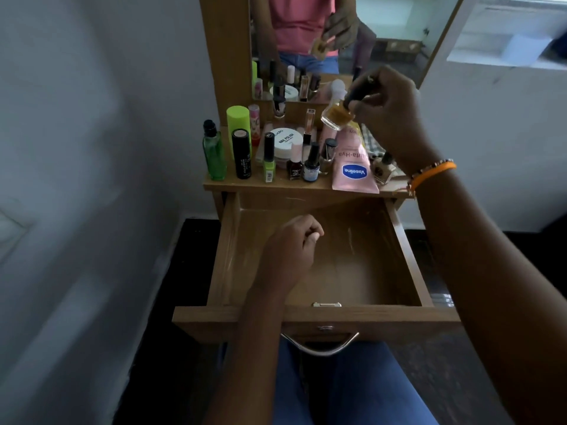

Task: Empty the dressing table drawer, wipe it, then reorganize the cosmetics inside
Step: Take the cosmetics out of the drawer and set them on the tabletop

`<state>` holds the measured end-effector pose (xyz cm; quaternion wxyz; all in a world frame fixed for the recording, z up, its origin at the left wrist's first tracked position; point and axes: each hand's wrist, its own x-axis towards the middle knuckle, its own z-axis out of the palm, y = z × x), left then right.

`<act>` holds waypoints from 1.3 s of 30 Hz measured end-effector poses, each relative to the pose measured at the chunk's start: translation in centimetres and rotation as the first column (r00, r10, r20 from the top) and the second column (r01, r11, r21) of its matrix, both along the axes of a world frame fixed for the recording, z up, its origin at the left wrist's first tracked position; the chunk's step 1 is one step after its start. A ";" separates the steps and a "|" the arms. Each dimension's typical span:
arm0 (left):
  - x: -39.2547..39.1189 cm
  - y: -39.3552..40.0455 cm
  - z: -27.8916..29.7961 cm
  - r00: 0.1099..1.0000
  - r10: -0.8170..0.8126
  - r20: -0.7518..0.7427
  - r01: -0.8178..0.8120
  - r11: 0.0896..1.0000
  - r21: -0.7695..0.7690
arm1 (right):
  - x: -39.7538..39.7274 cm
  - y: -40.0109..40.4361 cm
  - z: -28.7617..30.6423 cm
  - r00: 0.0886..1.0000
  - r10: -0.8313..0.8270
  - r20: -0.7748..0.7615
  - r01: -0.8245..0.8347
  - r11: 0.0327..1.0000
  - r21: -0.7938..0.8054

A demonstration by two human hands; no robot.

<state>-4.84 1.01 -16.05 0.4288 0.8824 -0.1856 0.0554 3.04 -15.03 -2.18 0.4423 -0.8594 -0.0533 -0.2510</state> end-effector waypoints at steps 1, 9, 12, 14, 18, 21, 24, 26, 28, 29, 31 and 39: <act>-0.1 0.0 0.0 1.000 -0.002 -0.005 0.002 1.000 0.005 | 0.7 0.1 0.1 1.000 -0.015 -0.019 0.013 0.998 -0.054; 0.0 0.0 0.0 1.000 -0.014 -0.004 0.014 1.000 0.010 | 3.3 1.1 0.5 0.988 0.008 -0.156 -0.078 0.889 -0.452; 0.1 0.0 -0.1 1.000 0.013 0.007 -0.013 1.000 0.002 | 3.6 1.0 0.1 0.982 -0.022 -0.186 -0.070 0.878 -0.474; 0.1 0.1 0.0 0.999 0.030 0.014 -0.030 1.000 -0.004 | 3.8 0.9 -0.3 0.976 -0.005 -0.220 -0.097 0.887 -0.451; 0.1 0.0 0.0 0.999 0.030 0.024 -0.030 0.999 0.010 | 4.0 0.8 -1.0 0.964 0.024 -0.263 -0.124 0.921 -0.368; 0.1 0.0 0.1 0.999 0.043 0.025 -0.043 0.999 0.003 | 4.1 0.9 -1.2 0.965 0.030 -0.259 -0.115 0.940 -0.320; 0.1 0.0 0.1 0.999 0.051 0.019 -0.051 0.999 0.009 | 4.1 1.0 -1.2 0.963 0.051 -0.263 -0.128 0.950 -0.284; 0.0 0.0 0.1 0.999 0.047 0.021 -0.048 0.999 0.010 | 4.0 1.1 -1.1 0.964 0.056 -0.260 -0.130 0.953 -0.275; 0.0 0.0 0.1 0.999 0.048 0.025 -0.048 0.999 0.015 | 3.9 1.1 -1.0 0.963 0.060 -0.262 -0.131 0.956 -0.263; 0.0 0.1 0.1 0.999 0.049 0.024 -0.049 0.999 0.018 | 3.8 1.0 -1.0 0.962 0.065 -0.264 -0.134 0.958 -0.255; -0.1 0.1 0.2 0.999 0.049 0.021 -0.050 0.999 0.022 | 3.8 1.0 -1.0 0.960 0.071 -0.269 -0.140 0.959 -0.246; 0.0 0.1 0.1 0.999 0.045 0.019 -0.045 0.999 0.019 | 3.5 0.8 -1.0 0.965 0.074 -0.252 -0.140 0.956 -0.257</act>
